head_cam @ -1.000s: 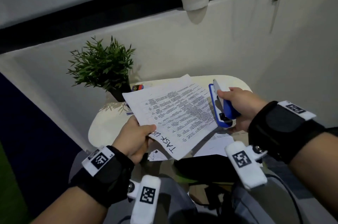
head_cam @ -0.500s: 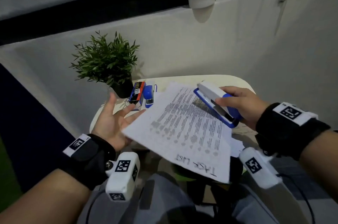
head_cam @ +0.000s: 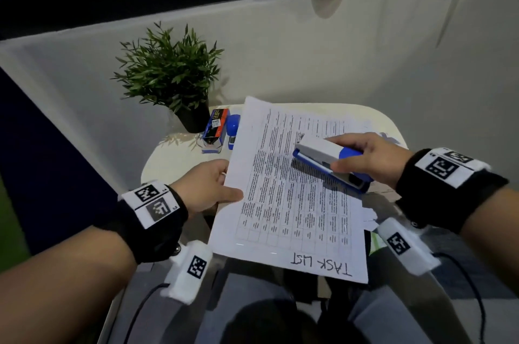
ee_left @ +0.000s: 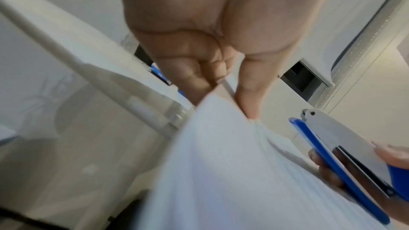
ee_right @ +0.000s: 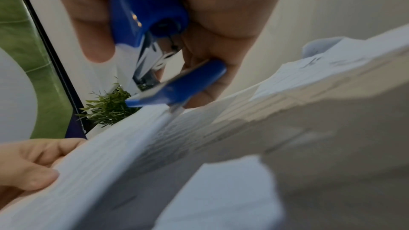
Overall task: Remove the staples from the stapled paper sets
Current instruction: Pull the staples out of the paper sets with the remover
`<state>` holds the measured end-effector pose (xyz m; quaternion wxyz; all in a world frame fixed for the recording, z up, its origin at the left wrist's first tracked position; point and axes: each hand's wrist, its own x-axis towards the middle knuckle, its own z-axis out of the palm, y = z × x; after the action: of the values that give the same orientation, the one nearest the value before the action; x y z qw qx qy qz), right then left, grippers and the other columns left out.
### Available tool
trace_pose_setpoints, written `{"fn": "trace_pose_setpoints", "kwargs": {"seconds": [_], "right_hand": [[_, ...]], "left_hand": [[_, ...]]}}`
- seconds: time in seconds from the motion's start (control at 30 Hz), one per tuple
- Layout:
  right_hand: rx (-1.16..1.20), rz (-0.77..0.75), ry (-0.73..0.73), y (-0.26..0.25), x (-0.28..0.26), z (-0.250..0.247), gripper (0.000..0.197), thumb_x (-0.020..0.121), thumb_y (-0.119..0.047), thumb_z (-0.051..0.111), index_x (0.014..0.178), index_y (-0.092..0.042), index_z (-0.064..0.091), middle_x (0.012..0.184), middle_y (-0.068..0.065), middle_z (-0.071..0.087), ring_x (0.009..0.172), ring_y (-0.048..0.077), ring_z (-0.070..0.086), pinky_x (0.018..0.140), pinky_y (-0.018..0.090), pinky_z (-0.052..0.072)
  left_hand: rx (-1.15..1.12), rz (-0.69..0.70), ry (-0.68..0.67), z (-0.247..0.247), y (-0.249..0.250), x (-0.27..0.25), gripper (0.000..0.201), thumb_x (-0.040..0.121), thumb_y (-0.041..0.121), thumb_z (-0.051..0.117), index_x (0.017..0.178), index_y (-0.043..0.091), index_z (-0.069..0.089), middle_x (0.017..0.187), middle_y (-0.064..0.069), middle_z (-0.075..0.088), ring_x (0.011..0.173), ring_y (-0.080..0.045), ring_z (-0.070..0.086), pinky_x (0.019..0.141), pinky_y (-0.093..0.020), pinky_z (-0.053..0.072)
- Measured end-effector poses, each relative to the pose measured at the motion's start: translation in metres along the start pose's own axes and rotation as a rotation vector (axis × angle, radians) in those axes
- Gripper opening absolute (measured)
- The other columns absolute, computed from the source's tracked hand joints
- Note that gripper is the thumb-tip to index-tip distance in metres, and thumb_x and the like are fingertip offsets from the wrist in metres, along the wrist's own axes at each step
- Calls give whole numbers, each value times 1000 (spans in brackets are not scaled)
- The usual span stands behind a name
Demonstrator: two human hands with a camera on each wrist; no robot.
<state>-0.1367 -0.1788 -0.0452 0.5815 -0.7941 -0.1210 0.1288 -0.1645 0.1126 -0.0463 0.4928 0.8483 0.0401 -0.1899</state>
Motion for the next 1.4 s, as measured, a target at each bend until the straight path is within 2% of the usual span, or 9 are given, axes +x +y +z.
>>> {"fn": "trace_pose_setpoints", "kwargs": {"seconds": [0.13, 0.27, 0.4, 0.57, 0.77, 0.87, 1.03, 1.23, 1.4], "right_hand": [[-148, -49, -16, -2, 2, 3, 39, 81, -5, 71, 105, -34, 59, 96, -17, 63, 77, -5, 60, 69, 2, 45], [-171, -78, -124, -8, 0, 9, 42, 69, -20, 77, 100, -42, 58, 106, -9, 67, 87, 4, 64, 80, 10, 49], [-269, -88, -245, -12, 0, 14, 45, 67, -24, 77, 97, -51, 57, 111, -5, 68, 99, 15, 64, 91, 27, 50], [-388, -64, -301, -10, 5, 18, 51, 63, -33, 76, 105, -51, 55, 110, -6, 66, 97, 17, 65, 92, 32, 51], [-30, -240, 217, -30, 28, 17, 67, 55, -38, 71, 118, -30, 49, 98, -7, 58, 88, 10, 58, 79, 18, 46], [303, -207, 331, -59, 45, 21, 33, 66, -42, 64, 90, -19, 60, 73, -5, 61, 63, 9, 57, 64, 24, 46], [57, -249, 519, -100, 61, 30, 42, 83, -57, 48, 64, -21, 47, 64, 1, 49, 61, 18, 48, 61, 32, 42], [408, -211, 414, -111, 69, 52, 52, 91, -48, 48, 122, -7, 52, 100, 10, 66, 90, 30, 65, 83, 44, 55], [485, -121, 258, -105, 59, 74, 45, 91, -32, 57, 125, -4, 46, 111, 14, 62, 99, 31, 63, 88, 50, 53]], "left_hand": [[36, -8, -73, -2, -1, -3, 26, 78, 1, 71, 103, 7, 67, 96, -8, 73, 91, -28, 69, 82, -44, 55], [58, -14, -1, -8, 3, 0, 57, 62, 54, 78, 96, 8, 71, 98, -14, 72, 95, -32, 67, 91, -53, 49], [-203, 56, 210, -15, 15, 5, 21, 90, 27, 59, 104, 13, 66, 104, -10, 71, 93, -26, 68, 87, -42, 54], [-259, 42, 263, -15, 16, 5, 26, 90, -2, 54, 106, 17, 63, 103, -5, 71, 85, -18, 69, 78, -36, 57], [-161, 146, 356, 1, 21, -13, 28, 86, -2, 60, 88, 25, 66, 97, -7, 71, 88, -25, 69, 83, -38, 54], [-163, 192, 364, 9, 23, -17, 26, 84, -4, 61, 94, 20, 68, 99, -7, 71, 88, -23, 69, 80, -36, 55], [-184, 205, 406, 9, 26, -20, 27, 83, -3, 60, 87, 23, 67, 91, -1, 72, 77, -17, 69, 68, -26, 55], [-184, 225, 414, 8, 29, -27, 27, 82, -3, 60, 88, 22, 69, 91, -4, 73, 81, -24, 70, 75, -38, 57], [-208, 235, 391, 11, 33, -30, 27, 82, -3, 61, 93, 21, 67, 94, -4, 72, 84, -24, 70, 77, -40, 57]]}}
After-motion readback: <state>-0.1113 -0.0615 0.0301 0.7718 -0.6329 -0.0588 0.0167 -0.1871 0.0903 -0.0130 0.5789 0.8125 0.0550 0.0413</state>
